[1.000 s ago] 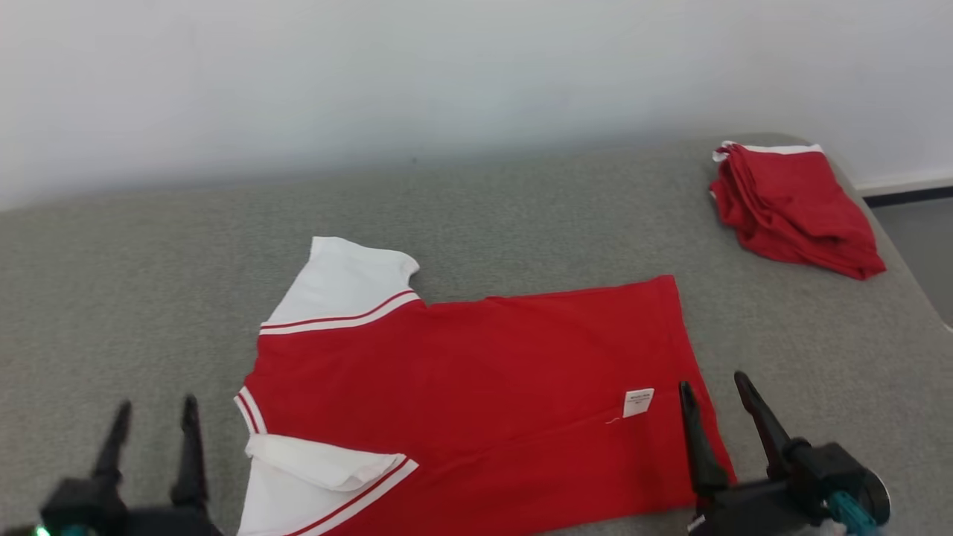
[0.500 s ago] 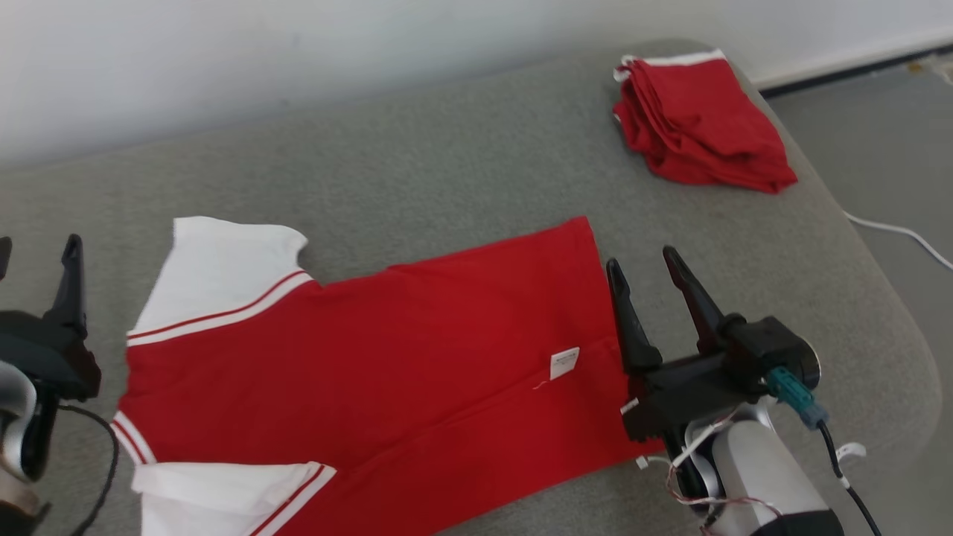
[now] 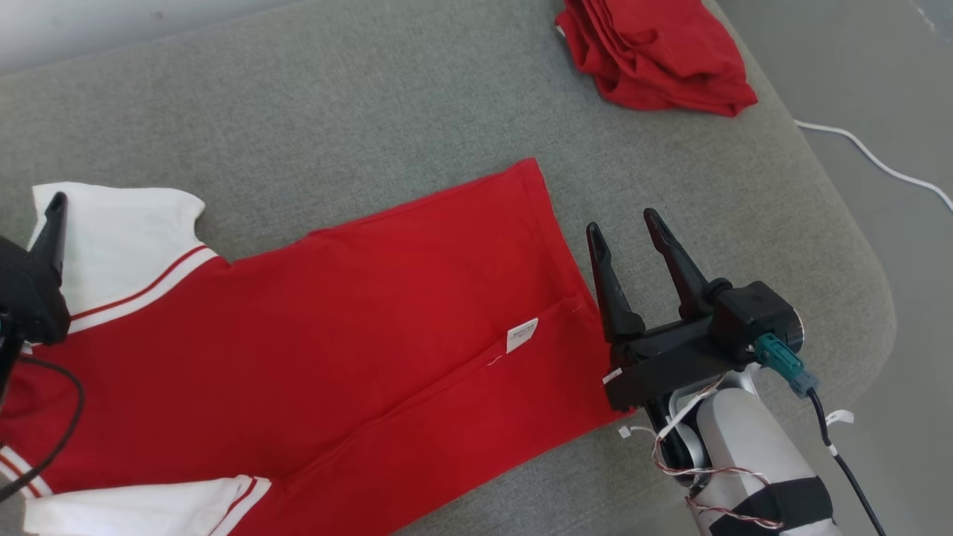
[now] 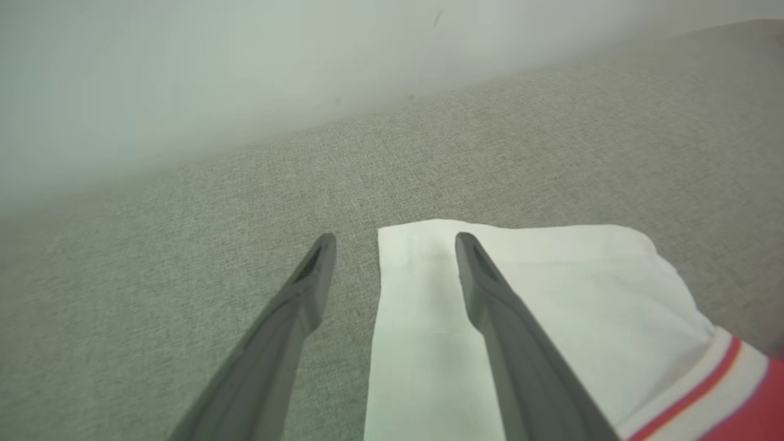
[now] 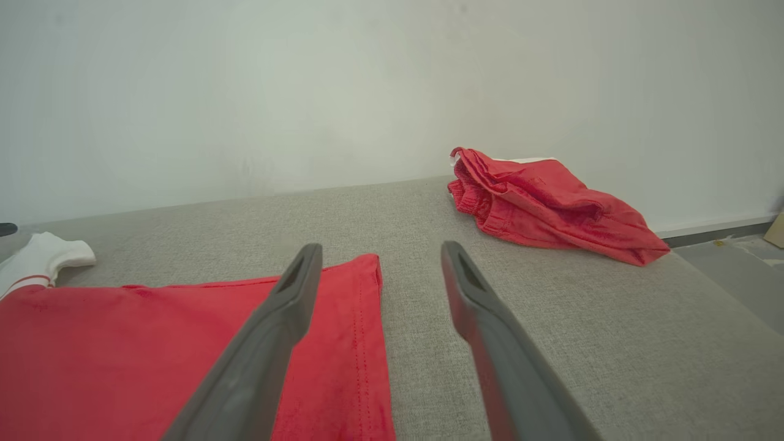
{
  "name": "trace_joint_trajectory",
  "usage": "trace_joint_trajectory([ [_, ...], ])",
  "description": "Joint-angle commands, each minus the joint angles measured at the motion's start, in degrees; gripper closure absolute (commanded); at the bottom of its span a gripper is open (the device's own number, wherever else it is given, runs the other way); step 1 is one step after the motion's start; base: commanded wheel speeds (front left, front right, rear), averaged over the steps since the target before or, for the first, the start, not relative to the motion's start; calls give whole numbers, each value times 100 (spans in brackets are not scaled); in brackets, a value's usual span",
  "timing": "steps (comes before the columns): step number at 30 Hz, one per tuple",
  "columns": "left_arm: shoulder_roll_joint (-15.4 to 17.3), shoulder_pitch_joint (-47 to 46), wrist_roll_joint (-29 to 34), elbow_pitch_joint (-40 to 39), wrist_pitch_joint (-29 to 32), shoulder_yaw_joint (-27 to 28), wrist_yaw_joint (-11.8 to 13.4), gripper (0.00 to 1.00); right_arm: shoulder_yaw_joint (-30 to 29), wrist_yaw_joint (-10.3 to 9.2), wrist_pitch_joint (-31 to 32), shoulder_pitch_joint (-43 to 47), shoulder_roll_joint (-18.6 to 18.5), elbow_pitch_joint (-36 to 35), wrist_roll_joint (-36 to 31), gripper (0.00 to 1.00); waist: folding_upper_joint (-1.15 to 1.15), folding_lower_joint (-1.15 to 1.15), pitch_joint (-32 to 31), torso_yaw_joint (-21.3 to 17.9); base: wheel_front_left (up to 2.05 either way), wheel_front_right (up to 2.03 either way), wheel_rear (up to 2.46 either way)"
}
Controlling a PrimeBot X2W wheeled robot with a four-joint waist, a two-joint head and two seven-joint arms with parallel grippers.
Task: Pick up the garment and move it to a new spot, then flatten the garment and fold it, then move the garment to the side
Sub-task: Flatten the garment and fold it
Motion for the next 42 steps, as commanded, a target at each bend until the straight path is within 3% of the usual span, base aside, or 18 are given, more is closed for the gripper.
trace_joint_trajectory([
  [1, 62, -120, -45, 111, 37, -68, 9, 0, 38, 5, -22, -90, 28, 3, 35, 0, -1, -2, 144, -99, 0, 0, 0],
  [14, -91, -613, -377, 808, 58, -535, 8, 0, 161, 5, -22, -294, 27, 38, 19, 0, -1, -2, 318, -120, 0, 0, 0],
  [15, -108, -647, -406, 861, 44, -577, 8, 6, 169, 5, -22, -296, 27, 56, 1, 0, -1, -2, 315, -108, 0, 0, 0],
  [16, -128, -677, -429, 888, 11, -627, 8, 62, 175, 5, -22, -294, 26, 81, -8, 0, -1, -2, 307, -92, 0, 0, 0],
  [17, -149, -710, -454, 894, -26, -671, 8, 100, 174, 5, -21, -313, 26, 121, -22, 0, -1, -2, 296, -72, 0, 0, 0],
  [21, -178, -800, -607, 871, -243, -834, 8, 100, 151, 5, -22, -544, 26, 543, -105, 0, -1, -2, 219, 45, 0, 0, 0],
  [29, -166, -819, -690, 528, -970, -1174, 8, 100, 179, 5, -11, -1619, -89, 2134, 23, 0, -1, -2, 129, 394, 0, 0, 0],
  [40, -330, -951, -699, 168, -1397, -1572, 8, 100, 420, 5, 494, -2945, -261, 3986, 379, 0, -1, -2, 186, 838, 0, 0, 0],
  [42, -359, -975, -708, 156, -1448, -1632, 8, 100, 456, 5, 590, -3064, -268, 4225, 418, 4, -1, -2, 197, 871, 0, 0, 0],
])
